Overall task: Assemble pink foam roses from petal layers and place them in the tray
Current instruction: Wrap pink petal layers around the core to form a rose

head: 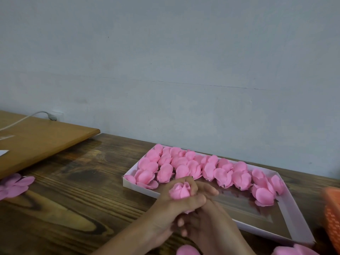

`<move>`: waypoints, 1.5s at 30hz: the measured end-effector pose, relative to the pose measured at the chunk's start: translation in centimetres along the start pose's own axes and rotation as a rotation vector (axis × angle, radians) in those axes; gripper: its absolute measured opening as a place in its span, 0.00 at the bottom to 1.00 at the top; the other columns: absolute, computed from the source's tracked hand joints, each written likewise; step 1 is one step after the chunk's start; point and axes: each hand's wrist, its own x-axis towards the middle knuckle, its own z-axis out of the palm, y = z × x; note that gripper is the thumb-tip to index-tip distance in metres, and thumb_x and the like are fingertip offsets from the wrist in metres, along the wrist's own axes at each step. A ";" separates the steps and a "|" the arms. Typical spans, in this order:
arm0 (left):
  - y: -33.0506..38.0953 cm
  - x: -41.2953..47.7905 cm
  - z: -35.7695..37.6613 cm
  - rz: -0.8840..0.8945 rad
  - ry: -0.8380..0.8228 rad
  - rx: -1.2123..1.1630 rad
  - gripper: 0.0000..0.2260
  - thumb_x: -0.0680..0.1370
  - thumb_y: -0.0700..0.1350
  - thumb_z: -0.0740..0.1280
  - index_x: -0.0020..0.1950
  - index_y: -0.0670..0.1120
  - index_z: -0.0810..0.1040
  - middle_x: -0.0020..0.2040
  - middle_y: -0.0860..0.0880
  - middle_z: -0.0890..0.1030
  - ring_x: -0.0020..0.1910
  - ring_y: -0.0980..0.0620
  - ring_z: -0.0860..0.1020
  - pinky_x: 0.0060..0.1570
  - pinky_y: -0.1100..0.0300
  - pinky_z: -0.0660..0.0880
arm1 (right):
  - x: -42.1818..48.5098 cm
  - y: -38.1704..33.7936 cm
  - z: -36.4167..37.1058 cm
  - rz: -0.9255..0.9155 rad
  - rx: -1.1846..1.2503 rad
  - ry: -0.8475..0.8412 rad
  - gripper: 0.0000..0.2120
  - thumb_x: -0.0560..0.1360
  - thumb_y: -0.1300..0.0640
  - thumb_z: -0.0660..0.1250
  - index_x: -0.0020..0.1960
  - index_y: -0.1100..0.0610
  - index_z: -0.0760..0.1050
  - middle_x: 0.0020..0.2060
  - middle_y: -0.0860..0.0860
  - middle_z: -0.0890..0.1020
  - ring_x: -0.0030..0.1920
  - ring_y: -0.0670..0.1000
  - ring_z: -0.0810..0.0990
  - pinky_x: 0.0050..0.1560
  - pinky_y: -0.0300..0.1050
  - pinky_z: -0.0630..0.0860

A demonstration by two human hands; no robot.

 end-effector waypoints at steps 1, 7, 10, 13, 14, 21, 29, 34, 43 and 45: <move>-0.1 0.1 0.0 0.021 0.021 0.001 0.14 0.74 0.48 0.79 0.40 0.51 0.75 0.63 0.39 0.84 0.70 0.26 0.73 0.45 0.53 0.73 | 0.0 0.2 -0.1 -0.019 0.037 0.025 0.04 0.78 0.63 0.65 0.47 0.59 0.78 0.33 0.55 0.82 0.29 0.52 0.81 0.28 0.44 0.74; 0.3 0.1 -0.5 0.073 -0.022 0.010 0.07 0.78 0.40 0.75 0.49 0.46 0.78 0.65 0.35 0.82 0.68 0.33 0.79 0.60 0.48 0.78 | -1.2 -0.3 -0.7 -0.153 -0.149 -0.068 0.22 0.68 0.65 0.72 0.62 0.57 0.80 0.51 0.60 0.86 0.51 0.61 0.85 0.43 0.53 0.79; 0.2 0.3 -0.3 0.059 0.028 0.028 0.07 0.75 0.40 0.76 0.49 0.46 0.81 0.62 0.38 0.84 0.65 0.38 0.81 0.61 0.47 0.79 | -1.7 -0.3 -1.1 -0.435 -0.691 0.111 0.25 0.67 0.60 0.75 0.62 0.47 0.77 0.54 0.46 0.86 0.54 0.50 0.86 0.51 0.45 0.83; -0.1 0.5 -0.3 0.087 0.157 0.116 0.06 0.73 0.40 0.77 0.46 0.48 0.83 0.57 0.41 0.86 0.60 0.42 0.85 0.56 0.53 0.82 | -2.1 -1.2 -1.5 -0.716 -1.053 0.294 0.26 0.66 0.63 0.79 0.56 0.41 0.76 0.52 0.37 0.80 0.52 0.42 0.82 0.46 0.34 0.77; -0.1 0.5 -0.4 0.112 0.173 0.137 0.06 0.73 0.41 0.77 0.46 0.48 0.83 0.56 0.42 0.86 0.58 0.43 0.85 0.53 0.54 0.82 | -2.1 -1.5 -1.7 -0.758 -1.117 0.334 0.25 0.66 0.65 0.80 0.53 0.40 0.77 0.50 0.38 0.79 0.52 0.42 0.81 0.45 0.33 0.76; -0.1 0.7 -0.9 0.264 0.218 0.357 0.13 0.72 0.48 0.83 0.50 0.49 0.81 0.45 0.46 0.83 0.43 0.48 0.84 0.39 0.56 0.82 | -1.7 -3.7 -2.0 -0.859 -1.200 0.374 0.17 0.70 0.61 0.78 0.49 0.39 0.83 0.48 0.42 0.76 0.51 0.46 0.78 0.45 0.36 0.72; -1.2 0.9 -1.5 0.315 0.256 0.425 0.16 0.68 0.44 0.82 0.47 0.53 0.78 0.42 0.47 0.81 0.40 0.49 0.80 0.36 0.55 0.77 | -1.7 -3.8 -2.1 -0.848 -1.267 0.312 0.12 0.71 0.52 0.78 0.50 0.36 0.85 0.48 0.39 0.76 0.53 0.46 0.79 0.45 0.32 0.72; -1.2 0.5 -1.2 0.301 0.212 0.451 0.23 0.69 0.38 0.81 0.56 0.53 0.75 0.48 0.40 0.84 0.46 0.33 0.85 0.44 0.35 0.82 | -1.7 -4.1 -1.8 -0.810 -1.292 0.257 0.12 0.73 0.48 0.78 0.52 0.33 0.84 0.47 0.40 0.78 0.53 0.47 0.80 0.43 0.35 0.73; -1.3 0.4 -1.0 0.335 0.172 0.467 0.23 0.72 0.38 0.81 0.59 0.55 0.76 0.50 0.41 0.86 0.50 0.40 0.87 0.48 0.45 0.84 | -1.6 -4.0 -2.0 -0.794 -1.198 0.213 0.14 0.71 0.61 0.80 0.44 0.41 0.85 0.42 0.43 0.83 0.44 0.47 0.83 0.38 0.43 0.80; -1.4 0.4 -1.0 0.352 0.178 0.477 0.23 0.71 0.37 0.82 0.59 0.55 0.77 0.50 0.42 0.86 0.49 0.40 0.86 0.47 0.44 0.84 | -1.6 -4.0 -1.9 -0.793 -1.128 0.192 0.09 0.71 0.58 0.77 0.44 0.44 0.84 0.41 0.44 0.84 0.44 0.47 0.84 0.38 0.43 0.81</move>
